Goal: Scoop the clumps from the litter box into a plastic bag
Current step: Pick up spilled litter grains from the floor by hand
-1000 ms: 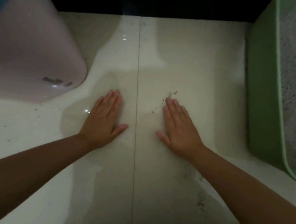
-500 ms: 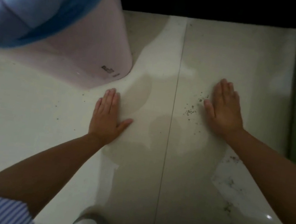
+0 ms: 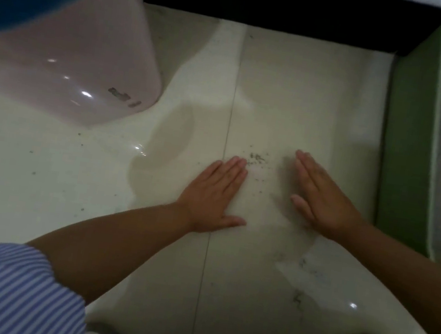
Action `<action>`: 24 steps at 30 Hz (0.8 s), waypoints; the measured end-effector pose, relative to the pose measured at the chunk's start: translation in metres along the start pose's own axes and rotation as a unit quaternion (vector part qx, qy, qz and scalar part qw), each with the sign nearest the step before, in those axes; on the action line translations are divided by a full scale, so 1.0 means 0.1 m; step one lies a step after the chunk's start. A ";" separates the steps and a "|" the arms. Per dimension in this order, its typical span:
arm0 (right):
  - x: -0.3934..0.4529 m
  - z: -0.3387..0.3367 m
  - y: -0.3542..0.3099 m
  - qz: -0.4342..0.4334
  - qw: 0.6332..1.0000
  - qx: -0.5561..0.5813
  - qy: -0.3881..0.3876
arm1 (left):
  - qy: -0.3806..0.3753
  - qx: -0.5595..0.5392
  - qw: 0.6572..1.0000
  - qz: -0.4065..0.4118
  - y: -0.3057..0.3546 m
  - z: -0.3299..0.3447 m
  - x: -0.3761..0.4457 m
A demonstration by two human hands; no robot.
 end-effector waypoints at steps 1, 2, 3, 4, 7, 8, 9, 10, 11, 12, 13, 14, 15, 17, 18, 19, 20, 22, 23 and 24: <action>-0.12 -0.05 0.12 0.031 0.999 0.014 0.021 | -0.028 0.013 1.000 -0.001 0.05 0.05 0.04; -0.25 -0.07 0.23 0.062 0.997 0.027 0.041 | -0.051 0.021 0.998 -0.005 0.07 0.07 0.09; -0.39 -0.08 0.33 0.101 0.992 0.046 0.055 | -0.056 0.022 0.998 -0.014 0.06 0.04 0.16; -0.52 -0.04 0.40 0.150 0.984 0.080 0.056 | -0.051 0.017 0.998 -0.025 0.05 0.01 0.23; -0.82 0.17 0.43 0.247 0.959 0.124 0.067 | -0.038 0.003 0.998 -0.050 0.04 -0.06 0.42; -0.87 0.23 0.40 0.255 0.956 0.118 0.089 | -0.034 0.001 0.998 -0.053 0.05 -0.07 0.48; -0.88 0.28 0.37 0.258 0.954 0.106 0.113 | -0.030 0.000 0.998 -0.053 0.06 -0.11 0.54; -0.86 0.32 0.33 0.269 0.948 0.108 0.134 | -0.028 -0.003 0.998 -0.052 0.05 -0.14 0.60; -0.82 0.36 0.28 0.293 0.937 0.126 0.142 | -0.023 -0.012 0.998 -0.052 0.03 -0.18 0.64; -0.75 0.41 0.23 0.309 0.929 0.139 0.150 | -0.015 -0.025 0.998 -0.055 0.00 -0.21 0.67; -0.68 0.43 0.17 0.315 0.924 0.149 0.159 | -0.001 -0.044 0.997 -0.063 -0.05 -0.25 0.68; -0.59 0.45 0.10 0.322 0.918 0.157 0.169 | 0.015 -0.071 0.995 -0.075 -0.11 -0.29 0.66; -0.50 0.46 0.02 0.324 0.915 0.164 0.176 | 0.032 -0.095 0.991 -0.086 -0.16 -0.31 0.63; -0.27 0.42 -0.14 0.304 0.915 0.160 0.211 | 0.058 -0.118 0.986 -0.105 -0.28 -0.28 0.53; -0.17 0.37 -0.20 0.293 0.912 0.161 0.238 | 0.061 -0.122 0.984 -0.114 -0.33 -0.25 0.47; -0.07 0.34 -0.25 0.286 0.908 0.172 0.253 | 0.063 -0.124 0.982 -0.125 -0.38 -0.22 0.39; 0.03 0.34 -0.29 0.283 0.907 0.191 0.247 | 0.064 -0.127 0.980 -0.138 -0.44 -0.20 0.31; 0.25 0.31 -0.36 0.253 0.917 0.198 0.236 | 0.056 -0.135 0.976 -0.162 -0.54 -0.13 0.14; 0.35 0.24 -0.41 0.230 0.921 0.205 0.240 | 0.046 -0.135 0.975 -0.168 -0.58 -0.10 0.07; 0.43 0.19 -0.43 0.213 0.923 0.216 0.238 | 0.037 -0.130 0.976 -0.168 -0.60 -0.06 0.00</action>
Point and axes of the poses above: each hand's wrist, its own x-axis towards the middle knuckle, its own z-axis out of the palm, y = z × x, the point moved 8 cm from there along x, towards the middle knuckle, and after that the axes turned 10 degrees about x, right-handed, at the moved point
